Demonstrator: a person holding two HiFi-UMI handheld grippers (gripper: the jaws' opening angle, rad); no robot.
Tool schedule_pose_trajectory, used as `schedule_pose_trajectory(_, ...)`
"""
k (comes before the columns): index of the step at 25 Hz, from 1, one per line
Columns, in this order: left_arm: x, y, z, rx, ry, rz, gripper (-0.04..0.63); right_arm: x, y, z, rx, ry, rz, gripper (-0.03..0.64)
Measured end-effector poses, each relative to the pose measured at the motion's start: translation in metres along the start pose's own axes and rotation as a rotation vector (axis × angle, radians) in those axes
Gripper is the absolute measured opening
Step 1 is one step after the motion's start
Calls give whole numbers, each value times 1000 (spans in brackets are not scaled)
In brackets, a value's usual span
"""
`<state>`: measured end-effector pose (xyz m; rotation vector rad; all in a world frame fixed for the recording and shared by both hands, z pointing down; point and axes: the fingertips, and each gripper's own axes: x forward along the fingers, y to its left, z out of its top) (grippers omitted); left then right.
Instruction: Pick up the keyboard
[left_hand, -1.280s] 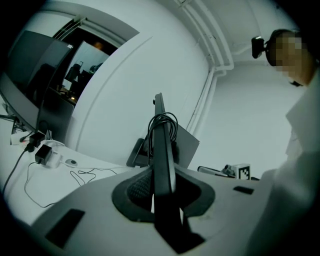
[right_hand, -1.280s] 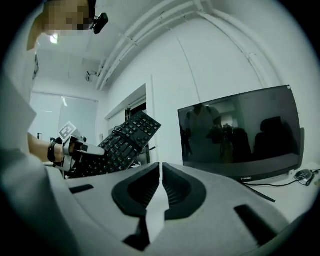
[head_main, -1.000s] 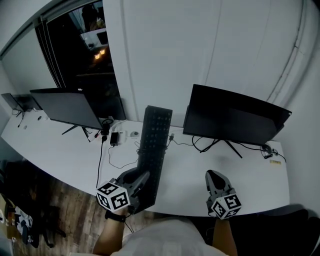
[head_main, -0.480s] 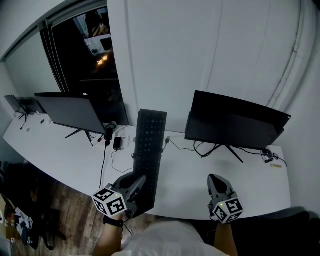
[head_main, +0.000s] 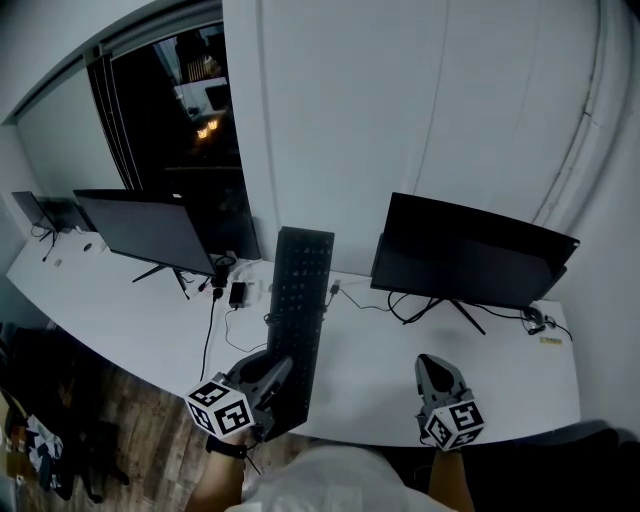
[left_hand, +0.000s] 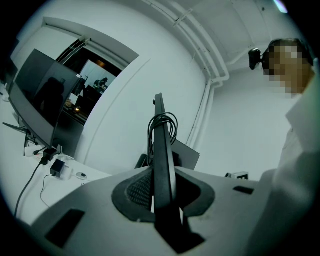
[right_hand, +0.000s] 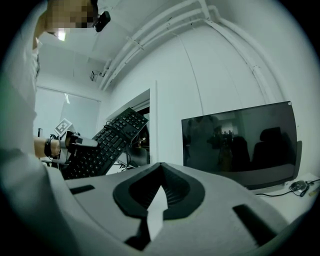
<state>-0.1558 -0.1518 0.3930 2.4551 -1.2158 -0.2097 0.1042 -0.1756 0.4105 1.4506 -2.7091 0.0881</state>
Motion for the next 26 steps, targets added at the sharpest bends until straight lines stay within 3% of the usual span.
schedule_pose_trajectory(26, 8, -12, -6, -32, 1, -22, 75, -9, -8, -10, 17, 21, -5, 0)
